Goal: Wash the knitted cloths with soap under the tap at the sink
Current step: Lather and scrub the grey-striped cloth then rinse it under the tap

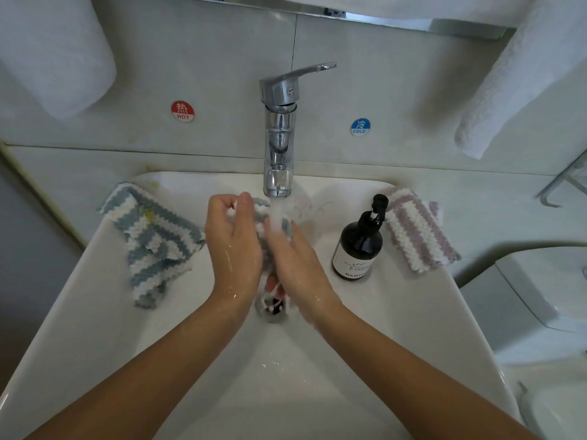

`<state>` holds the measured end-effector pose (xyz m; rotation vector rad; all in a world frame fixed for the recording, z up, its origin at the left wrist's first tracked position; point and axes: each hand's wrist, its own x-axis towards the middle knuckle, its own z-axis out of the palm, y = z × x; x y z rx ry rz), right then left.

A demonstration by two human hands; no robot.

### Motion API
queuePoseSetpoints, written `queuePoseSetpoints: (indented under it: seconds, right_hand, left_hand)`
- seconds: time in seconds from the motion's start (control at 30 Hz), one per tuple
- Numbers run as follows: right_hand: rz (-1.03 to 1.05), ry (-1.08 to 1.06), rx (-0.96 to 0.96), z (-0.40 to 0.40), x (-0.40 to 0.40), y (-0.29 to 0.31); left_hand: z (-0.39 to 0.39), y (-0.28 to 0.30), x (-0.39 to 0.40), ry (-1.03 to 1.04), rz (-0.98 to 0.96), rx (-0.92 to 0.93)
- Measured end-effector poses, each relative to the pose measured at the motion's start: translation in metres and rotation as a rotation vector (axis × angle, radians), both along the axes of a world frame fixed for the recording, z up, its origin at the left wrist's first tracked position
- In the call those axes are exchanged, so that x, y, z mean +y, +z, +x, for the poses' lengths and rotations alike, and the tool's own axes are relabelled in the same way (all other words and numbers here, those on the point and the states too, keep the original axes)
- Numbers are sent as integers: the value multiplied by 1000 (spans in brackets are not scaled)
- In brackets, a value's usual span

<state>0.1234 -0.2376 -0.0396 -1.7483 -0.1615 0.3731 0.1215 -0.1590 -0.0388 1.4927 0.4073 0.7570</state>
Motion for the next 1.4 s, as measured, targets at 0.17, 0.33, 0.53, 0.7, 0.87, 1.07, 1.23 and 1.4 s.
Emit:
queuePoseSetpoints:
  seconds: [0.17, 0.33, 0.53, 0.7, 0.87, 1.07, 1.23, 1.4]
  right_hand:
    - [106, -140, -10, 8, -2, 0]
    - [120, -202, -114, 11, -7, 1]
    - [183, -138, -20, 6, -3, 3]
    - [80, -128, -56, 5, 1, 1]
    - [-3, -88, -121, 7, -1, 2]
    - [-241, -48, -234, 10, 3, -6]
    - [-438, -9, -494, 11, -2, 10]
    - [-405, -113, -401, 15, 1, 1]
  left_hand:
    - [-1, -4, -3, -138, 28, 74]
    - [0, -16, -9, -192, 82, 258]
    - [-3, -21, -11, -173, 83, 272]
    - [-9, -18, -14, -61, 17, 167]
    - [-9, -11, -15, -16, -44, 144]
    - [-5, -19, -10, -70, 28, 191]
    - [-11, -15, -17, -80, 2, 146]
    - [-16, -10, -24, -76, -25, 150]
